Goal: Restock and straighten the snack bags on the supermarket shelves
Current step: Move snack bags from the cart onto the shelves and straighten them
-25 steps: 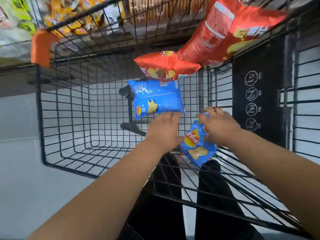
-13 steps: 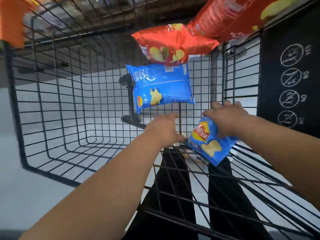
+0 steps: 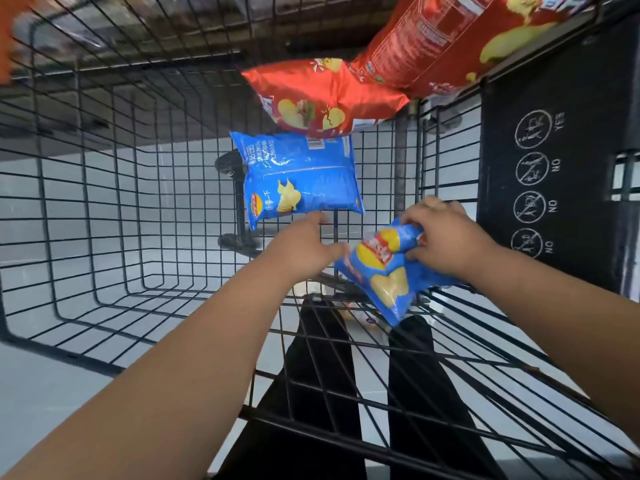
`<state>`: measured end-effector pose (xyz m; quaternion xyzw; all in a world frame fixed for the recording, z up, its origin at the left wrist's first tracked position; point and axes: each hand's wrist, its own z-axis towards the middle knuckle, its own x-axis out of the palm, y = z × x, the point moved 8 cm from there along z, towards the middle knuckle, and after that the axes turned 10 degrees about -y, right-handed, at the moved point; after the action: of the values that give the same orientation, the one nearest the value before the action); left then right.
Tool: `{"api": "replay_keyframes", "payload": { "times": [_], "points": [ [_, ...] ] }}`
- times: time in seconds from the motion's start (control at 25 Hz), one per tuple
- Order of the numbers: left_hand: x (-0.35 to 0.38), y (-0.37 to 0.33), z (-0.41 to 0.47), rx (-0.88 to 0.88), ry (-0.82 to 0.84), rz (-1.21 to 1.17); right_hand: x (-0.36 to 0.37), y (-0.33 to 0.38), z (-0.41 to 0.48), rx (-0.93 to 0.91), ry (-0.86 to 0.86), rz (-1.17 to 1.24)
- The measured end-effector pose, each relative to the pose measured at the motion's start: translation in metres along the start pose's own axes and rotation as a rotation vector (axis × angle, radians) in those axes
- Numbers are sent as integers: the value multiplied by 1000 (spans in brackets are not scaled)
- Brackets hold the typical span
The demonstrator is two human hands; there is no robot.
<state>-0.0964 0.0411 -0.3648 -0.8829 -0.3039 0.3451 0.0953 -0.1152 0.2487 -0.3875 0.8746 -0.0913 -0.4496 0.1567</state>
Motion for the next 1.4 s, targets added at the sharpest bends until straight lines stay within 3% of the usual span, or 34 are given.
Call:
{"api": "replay_keyframes", "payload": {
  "times": [0.16, 0.24, 0.36, 0.56, 0.68, 0.8, 1.0, 1.2, 1.28, 1.4],
  "points": [
    [-14, -4, -1, -105, -106, -256, -44, -3, 1, 236, -308, 374],
    [-22, -3, -1, -204, -197, -590, -47, 2, -5, 359, -423, 494],
    [-20, -4, -2, -273, -175, -1101, -33, 20, -9, 515, -531, 662],
    [-22, 18, 8, -238, -282, -1335, -1, 50, -7, 644, -589, 856],
    [-22, 36, 8, -294, -448, -1343, 11, 69, -6, 596, -554, 904],
    [-20, 49, 9, -350, -513, -1293, 24, 90, -7, 466, -438, 842],
    [-11, 44, 13, -455, -354, -1419, 41, 112, -12, 314, -325, 807],
    [-54, 89, 23, -457, -485, -1302, 52, 128, -5, 164, -170, 806],
    [-66, 109, 25, -499, -453, -1235, 48, 124, 1, 118, -238, 699],
    [-82, 130, 31, -504, -423, -1225, 35, 128, 20, -95, -443, 234]
  ]
}}
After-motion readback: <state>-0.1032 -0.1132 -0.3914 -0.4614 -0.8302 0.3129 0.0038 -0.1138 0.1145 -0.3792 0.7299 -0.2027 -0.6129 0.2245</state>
